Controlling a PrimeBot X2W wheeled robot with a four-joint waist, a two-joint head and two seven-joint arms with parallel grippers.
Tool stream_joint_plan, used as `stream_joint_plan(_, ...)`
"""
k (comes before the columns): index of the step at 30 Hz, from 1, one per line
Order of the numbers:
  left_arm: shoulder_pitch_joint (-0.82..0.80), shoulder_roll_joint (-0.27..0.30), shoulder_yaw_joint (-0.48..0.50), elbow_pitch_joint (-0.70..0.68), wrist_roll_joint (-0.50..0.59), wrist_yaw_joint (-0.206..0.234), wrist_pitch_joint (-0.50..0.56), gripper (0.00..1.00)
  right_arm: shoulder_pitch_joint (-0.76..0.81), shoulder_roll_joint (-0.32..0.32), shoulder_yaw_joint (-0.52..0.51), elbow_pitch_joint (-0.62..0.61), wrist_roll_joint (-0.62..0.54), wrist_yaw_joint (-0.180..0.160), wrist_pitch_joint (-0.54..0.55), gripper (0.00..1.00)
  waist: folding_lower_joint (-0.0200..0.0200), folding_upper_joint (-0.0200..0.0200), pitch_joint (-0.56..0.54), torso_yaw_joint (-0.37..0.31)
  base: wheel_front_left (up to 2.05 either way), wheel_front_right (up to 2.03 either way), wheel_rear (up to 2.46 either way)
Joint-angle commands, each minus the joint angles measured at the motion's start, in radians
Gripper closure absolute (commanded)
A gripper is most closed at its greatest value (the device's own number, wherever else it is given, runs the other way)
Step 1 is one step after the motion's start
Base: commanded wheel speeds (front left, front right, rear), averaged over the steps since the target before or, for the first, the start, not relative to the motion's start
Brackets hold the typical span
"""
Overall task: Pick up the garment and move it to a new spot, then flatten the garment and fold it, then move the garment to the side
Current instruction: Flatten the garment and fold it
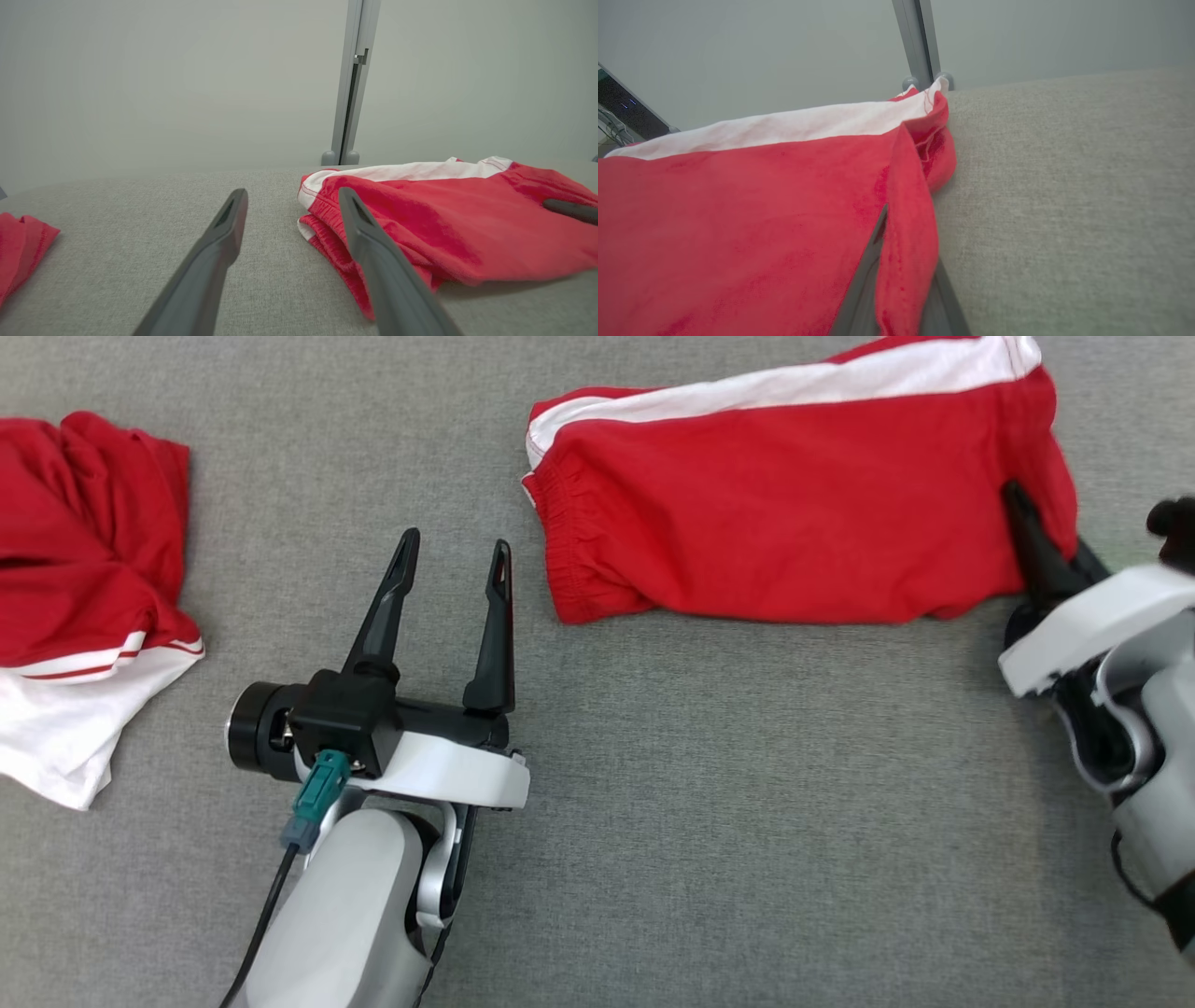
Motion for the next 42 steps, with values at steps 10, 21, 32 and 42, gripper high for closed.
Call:
stream_joint_plan(10, 0.076, 0.005, 0.035, 0.018, 0.030, -0.022, -0.002, 0.00, 0.287, 0.048, -0.003, -0.079, 0.087, 0.000, -0.124, 1.00, 0.0000, -0.0001, -0.091, -0.061, 0.00, 0.00, 0.00)
stream_joint_plan(21, 0.113, 0.010, 0.033, 0.024, 0.034, -0.034, -0.002, 0.00, 0.346, 0.048, -0.098, -0.087, 0.061, 0.000, -0.128, 1.00, 0.0000, -0.0001, -0.117, -0.081, 0.00, 0.00, 0.00)
stream_joint_plan(32, 0.106, 0.008, 0.032, 0.031, 0.027, -0.032, -0.002, 0.00, 0.321, 0.055, -0.136, -0.064, 0.042, 0.000, -0.106, 1.00, 0.0000, -0.0001, -0.120, -0.080, 0.00, 0.00, 0.00)
stream_joint_plan(42, 0.107, 0.010, 0.037, 0.026, 0.025, -0.031, -0.002, 0.00, 0.151, 0.152, -0.014, -0.257, -0.118, 0.000, -0.001, 1.00, 0.0000, -0.0001, -0.132, -0.080, 0.00, 0.00, 0.00)
